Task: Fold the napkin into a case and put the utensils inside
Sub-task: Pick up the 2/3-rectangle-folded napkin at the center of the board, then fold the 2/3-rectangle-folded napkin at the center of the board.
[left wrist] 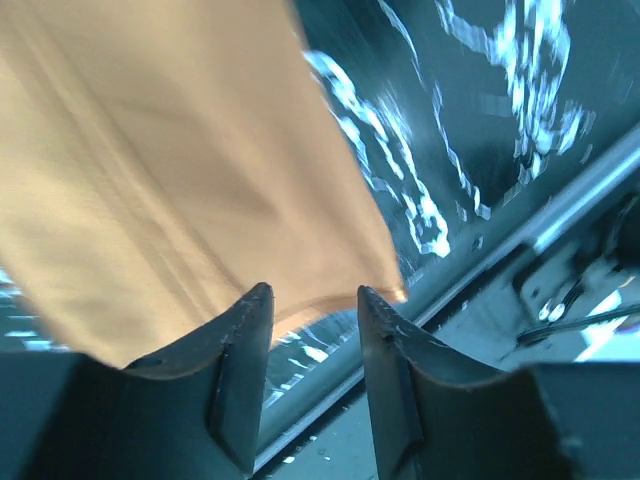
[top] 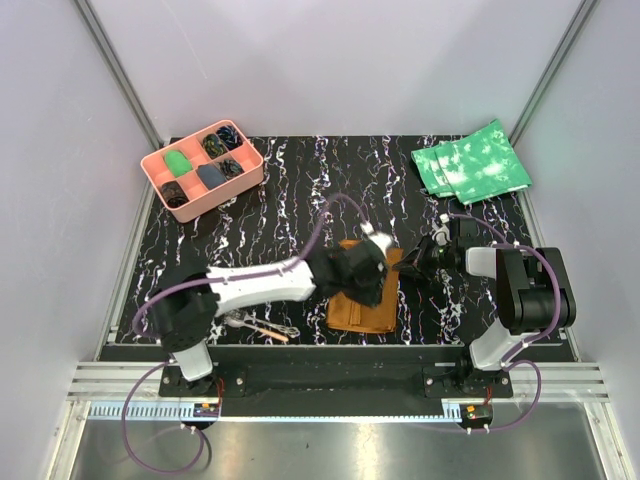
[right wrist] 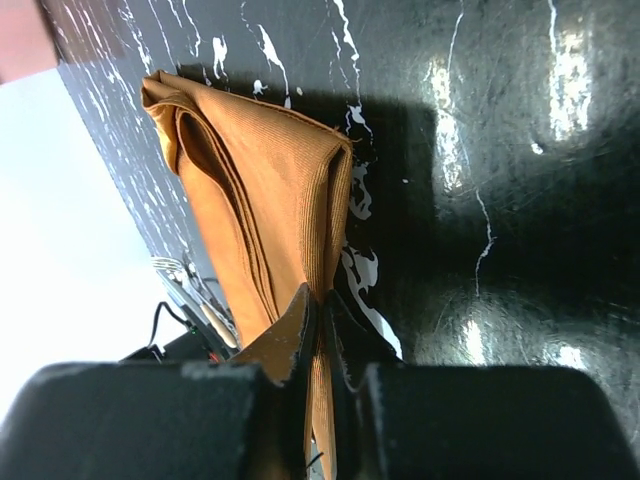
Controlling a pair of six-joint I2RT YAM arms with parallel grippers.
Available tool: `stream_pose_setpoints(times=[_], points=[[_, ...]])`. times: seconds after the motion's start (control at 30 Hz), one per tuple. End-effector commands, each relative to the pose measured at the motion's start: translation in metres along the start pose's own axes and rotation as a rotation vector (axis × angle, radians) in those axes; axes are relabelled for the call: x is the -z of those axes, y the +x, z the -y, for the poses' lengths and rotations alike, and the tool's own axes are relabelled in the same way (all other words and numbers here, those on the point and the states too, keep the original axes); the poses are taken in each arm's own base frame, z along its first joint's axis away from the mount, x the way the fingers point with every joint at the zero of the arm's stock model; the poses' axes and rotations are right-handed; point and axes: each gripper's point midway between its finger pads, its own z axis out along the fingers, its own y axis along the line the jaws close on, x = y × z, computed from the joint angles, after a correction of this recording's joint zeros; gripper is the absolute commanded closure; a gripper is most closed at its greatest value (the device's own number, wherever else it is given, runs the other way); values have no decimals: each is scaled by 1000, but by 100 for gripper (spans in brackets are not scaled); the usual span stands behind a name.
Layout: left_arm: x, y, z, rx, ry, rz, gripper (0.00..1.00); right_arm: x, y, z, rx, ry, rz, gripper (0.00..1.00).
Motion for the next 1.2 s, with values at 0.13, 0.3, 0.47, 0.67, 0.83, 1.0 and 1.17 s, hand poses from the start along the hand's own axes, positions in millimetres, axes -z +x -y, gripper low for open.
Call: stream_pose_setpoints(times=[0.13,0.3,0.47,0.67,0.83,1.0,1.17], points=[[11,-104,-78,254,37,206,83,3,-14,-11,69,3,36,95],[-30,-105,-112,289,-35,176,92,6,-14,-12,50,22,29,97],[-60,-94,-118,320,-42,137,93,8,-13,-18,54,27,31,100],[-79,-80,-119,345,-27,105,93,7,-11,-32,66,23,25,100],[-83,-71,-120,360,-20,96,94,3,-6,-56,93,18,26,100],[-85,-66,-118,367,-4,92,94,-5,-5,-75,114,30,16,100],[-87,-66,-114,367,16,95,94,-28,7,-84,125,60,-25,100]])
